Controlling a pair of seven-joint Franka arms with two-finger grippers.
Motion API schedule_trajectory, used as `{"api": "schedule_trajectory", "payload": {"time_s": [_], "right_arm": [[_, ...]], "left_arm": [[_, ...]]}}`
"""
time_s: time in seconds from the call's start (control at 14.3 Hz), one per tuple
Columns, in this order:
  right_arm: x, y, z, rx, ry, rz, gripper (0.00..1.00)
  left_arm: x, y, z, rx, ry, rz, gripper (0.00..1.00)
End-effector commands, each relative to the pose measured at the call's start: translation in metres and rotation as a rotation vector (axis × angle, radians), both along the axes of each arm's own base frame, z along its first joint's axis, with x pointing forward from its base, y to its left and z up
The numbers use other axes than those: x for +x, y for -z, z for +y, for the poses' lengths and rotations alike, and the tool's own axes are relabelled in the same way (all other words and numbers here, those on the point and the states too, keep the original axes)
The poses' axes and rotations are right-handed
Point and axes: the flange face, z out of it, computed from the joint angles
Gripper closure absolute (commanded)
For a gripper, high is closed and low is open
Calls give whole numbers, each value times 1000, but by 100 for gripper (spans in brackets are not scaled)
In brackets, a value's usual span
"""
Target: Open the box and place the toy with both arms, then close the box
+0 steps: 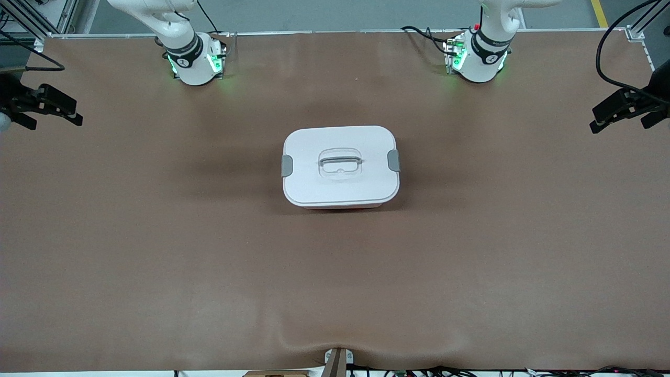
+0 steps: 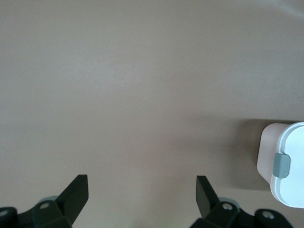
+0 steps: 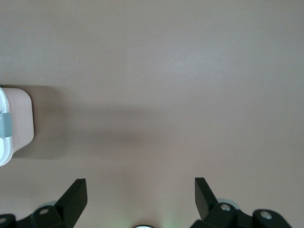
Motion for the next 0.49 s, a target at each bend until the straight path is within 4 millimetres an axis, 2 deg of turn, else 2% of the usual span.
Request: {"api": "schedule_trajectory", "payload": {"time_s": [0.0,0.42], "right_arm": [[-3,-1,-2,-10,12,-4,0],[-3,0,-3,-10,14,-4,0]], "left_arm": [[-2,-1,1,10,21,-10,0],[4,4,-3,5,11,1,0]]}}
